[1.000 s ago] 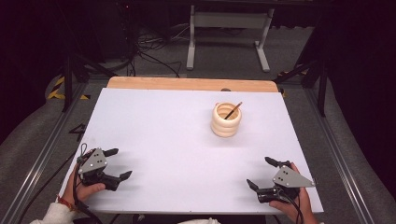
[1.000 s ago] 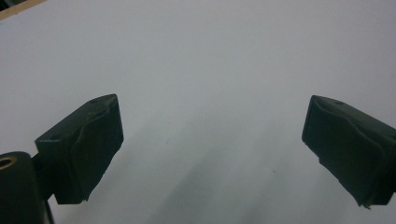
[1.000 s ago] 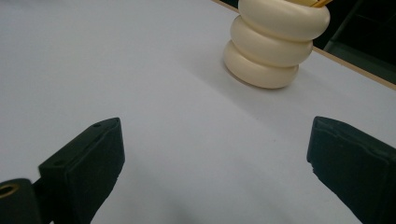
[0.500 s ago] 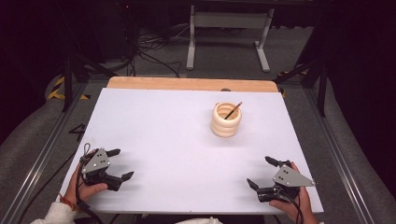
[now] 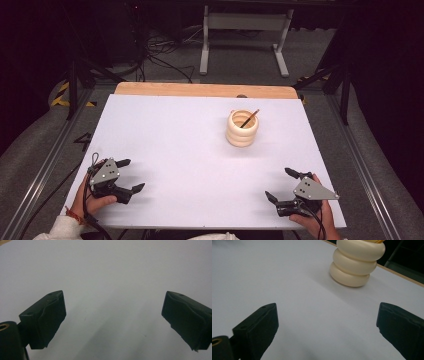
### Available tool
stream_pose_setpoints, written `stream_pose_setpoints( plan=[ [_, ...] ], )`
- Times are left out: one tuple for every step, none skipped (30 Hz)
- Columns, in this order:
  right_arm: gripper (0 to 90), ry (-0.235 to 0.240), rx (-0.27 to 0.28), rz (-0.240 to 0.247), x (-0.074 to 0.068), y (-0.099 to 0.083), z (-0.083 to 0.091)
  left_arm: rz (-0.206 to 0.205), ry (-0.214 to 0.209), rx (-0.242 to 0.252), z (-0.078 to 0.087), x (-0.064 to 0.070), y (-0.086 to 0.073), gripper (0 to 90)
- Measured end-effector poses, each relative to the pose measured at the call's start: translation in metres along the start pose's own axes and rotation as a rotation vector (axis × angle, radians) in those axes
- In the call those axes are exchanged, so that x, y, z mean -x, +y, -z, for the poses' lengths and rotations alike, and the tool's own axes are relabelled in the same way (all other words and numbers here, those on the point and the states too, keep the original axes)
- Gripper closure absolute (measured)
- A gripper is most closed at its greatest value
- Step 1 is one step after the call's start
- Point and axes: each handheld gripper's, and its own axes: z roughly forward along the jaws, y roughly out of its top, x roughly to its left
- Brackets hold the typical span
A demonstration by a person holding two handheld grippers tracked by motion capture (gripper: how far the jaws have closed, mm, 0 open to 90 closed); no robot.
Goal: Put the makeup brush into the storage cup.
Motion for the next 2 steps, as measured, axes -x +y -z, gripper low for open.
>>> stream_pose_setpoints(
  plan=[
    [4.8,0.001,0.0,-0.001,0.0001,-0.0001,0.0002,0.005,-0.001,0.002,-0.0002,0.0001,0.0002,6.4],
    [4.8,0.001,-0.002,-0.002,0.0,-0.0005,0.0003,0.005,-0.001,0.002,-0.0002,0.0001,0.0002,6.4]
  ],
)
